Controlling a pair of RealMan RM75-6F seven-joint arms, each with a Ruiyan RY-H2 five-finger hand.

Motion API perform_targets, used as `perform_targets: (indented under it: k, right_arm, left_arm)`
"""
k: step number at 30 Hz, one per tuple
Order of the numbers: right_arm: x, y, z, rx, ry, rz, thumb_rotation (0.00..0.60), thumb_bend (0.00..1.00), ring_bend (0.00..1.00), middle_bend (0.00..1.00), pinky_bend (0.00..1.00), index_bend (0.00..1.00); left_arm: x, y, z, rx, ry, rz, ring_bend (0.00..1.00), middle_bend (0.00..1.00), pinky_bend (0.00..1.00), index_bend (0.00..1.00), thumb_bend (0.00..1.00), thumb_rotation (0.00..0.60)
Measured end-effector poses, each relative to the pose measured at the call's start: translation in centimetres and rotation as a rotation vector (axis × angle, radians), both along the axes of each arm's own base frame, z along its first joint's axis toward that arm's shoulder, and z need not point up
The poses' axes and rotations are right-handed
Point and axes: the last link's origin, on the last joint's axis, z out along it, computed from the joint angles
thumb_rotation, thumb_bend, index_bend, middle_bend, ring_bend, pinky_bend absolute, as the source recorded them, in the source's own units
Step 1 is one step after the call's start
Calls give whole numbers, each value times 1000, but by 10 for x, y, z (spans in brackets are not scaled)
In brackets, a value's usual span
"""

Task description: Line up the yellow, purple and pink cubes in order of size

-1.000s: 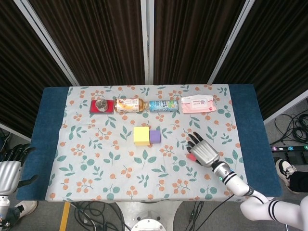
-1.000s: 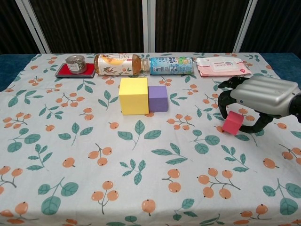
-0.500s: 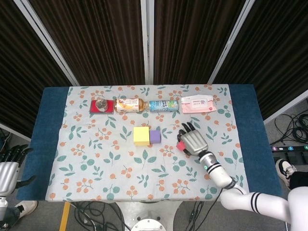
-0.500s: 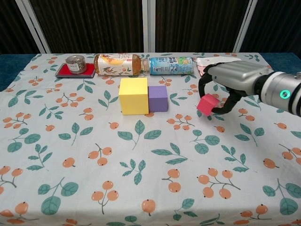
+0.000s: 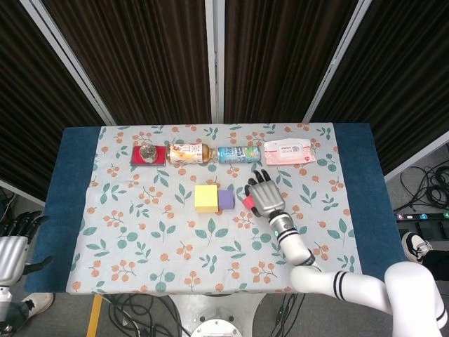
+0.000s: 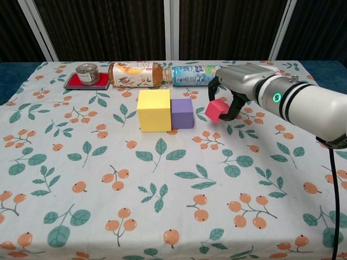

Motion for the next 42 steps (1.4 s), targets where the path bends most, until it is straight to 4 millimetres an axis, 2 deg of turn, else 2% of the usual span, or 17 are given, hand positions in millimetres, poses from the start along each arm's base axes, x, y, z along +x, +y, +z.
perform_targets:
  k: [8,17,27,34,42]
  right_arm:
    - [13,-11,-14,3,-4,-41,600,242,25,210,6,506]
    - [18,-13,-24,8,10,-63,600,237,24,201,0,475]
    - [21,-10,-28,9,17,-62,600,185,24,194,0,385]
    - [23,-9,-25,10,5,-58,600,180,23,188,0,298]
    - [17,-5,-7,-3,-23,-51,600,186,21,179,0,281]
  left_arm:
    - [-1,1,-2,-5,0,1,137,250,190,264,13,600]
    - [-3,2,-3,-9,-2,7,136,250,190,265,13,600]
    - [-6,2,-3,-10,-8,11,136,250,191,264,13,600]
    - [-8,1,-3,-10,-11,12,136,250,191,264,13,600]
    - [-9,-1,-3,-9,-13,16,136,250,190,264,13,600]
